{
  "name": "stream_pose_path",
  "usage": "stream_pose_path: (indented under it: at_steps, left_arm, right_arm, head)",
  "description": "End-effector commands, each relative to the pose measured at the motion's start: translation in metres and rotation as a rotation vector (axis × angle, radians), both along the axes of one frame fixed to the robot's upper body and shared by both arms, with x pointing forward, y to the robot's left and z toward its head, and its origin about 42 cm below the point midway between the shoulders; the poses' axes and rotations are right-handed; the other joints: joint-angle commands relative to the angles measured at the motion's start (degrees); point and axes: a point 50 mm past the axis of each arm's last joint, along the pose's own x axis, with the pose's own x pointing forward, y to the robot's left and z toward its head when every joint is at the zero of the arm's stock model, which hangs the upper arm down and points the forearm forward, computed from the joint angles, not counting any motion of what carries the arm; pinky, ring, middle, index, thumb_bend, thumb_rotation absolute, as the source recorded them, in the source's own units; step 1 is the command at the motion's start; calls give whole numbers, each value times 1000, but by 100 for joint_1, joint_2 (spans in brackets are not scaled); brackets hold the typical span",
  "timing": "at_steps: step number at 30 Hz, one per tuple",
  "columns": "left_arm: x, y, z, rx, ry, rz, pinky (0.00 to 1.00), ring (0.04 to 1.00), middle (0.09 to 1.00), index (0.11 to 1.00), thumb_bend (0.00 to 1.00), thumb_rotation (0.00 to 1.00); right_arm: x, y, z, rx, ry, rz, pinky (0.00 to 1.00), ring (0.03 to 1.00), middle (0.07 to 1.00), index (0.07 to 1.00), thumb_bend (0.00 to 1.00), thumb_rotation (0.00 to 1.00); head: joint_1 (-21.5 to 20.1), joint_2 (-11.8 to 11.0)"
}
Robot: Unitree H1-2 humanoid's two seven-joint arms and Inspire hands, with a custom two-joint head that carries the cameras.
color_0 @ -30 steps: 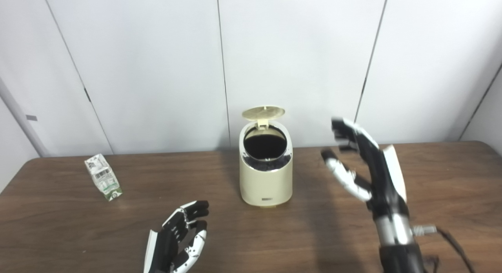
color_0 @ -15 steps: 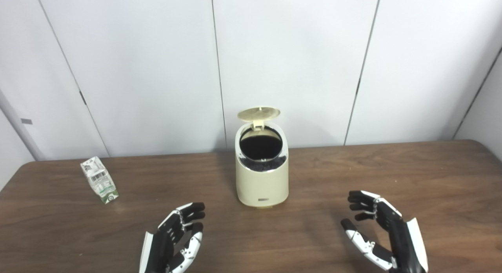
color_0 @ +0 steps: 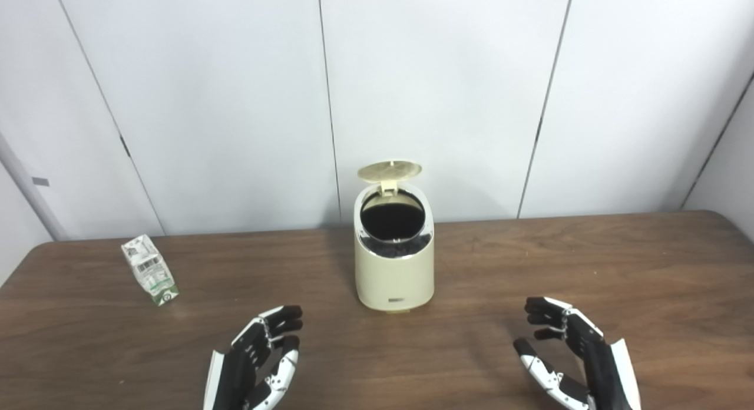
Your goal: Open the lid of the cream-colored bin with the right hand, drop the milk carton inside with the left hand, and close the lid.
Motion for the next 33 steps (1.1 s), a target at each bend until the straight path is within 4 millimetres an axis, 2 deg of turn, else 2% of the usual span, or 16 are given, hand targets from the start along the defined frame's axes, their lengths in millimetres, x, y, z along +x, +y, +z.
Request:
stream_pose_path:
  at_steps: [1,9,13,17,19,21,24,26,29,33]
  left_arm:
    - [-5,3,4,10,-41,4,639,719,742,724,227,180]
    - [-8,5,5,9,-32,6,639,719,741,721,235,206]
    - [-8,8,5,29,-35,12,624,709,732,714,248,213]
    - [-9,14,10,57,-59,20,604,698,728,708,406,234]
    - [-9,19,20,86,-92,37,599,696,727,709,473,215]
    - [-8,23,30,96,-115,53,618,710,736,730,592,274]
    - [-5,34,46,94,-179,62,623,716,749,745,666,309]
    - [-4,44,58,89,-219,57,652,733,774,776,757,337]
    - [-3,62,78,116,-271,80,684,754,804,823,841,394]
    - [-3,77,98,146,-307,153,690,764,813,837,895,419]
  right_arm:
    - [2,0,8,4,-62,7,580,671,698,687,257,257]
    - [2,0,9,-12,-55,4,566,662,688,681,264,323]
    - [2,1,8,-10,-50,3,563,659,686,680,265,308]
    - [3,3,7,-33,-50,-10,555,653,681,674,256,292]
    - [4,2,6,-23,-45,-11,557,655,683,675,256,278]
    - [4,1,5,-17,-44,-12,558,657,685,677,253,262]
    - [5,-4,4,-25,-47,-13,557,656,683,676,250,257]
    - [4,-7,2,-21,-48,-10,557,656,687,679,257,290]
    - [5,-12,1,-21,-42,-7,560,659,690,683,251,235]
    - [7,-20,0,-46,-33,-21,561,659,689,678,247,209]
  head:
    - [-3,7]
    - [19,53]
    - [18,42]
    - [13,10]
    - [51,-15]
    - [98,-32]
    - [221,-58]
    - [287,-69]
    - [385,-90]
    - [579,-132]
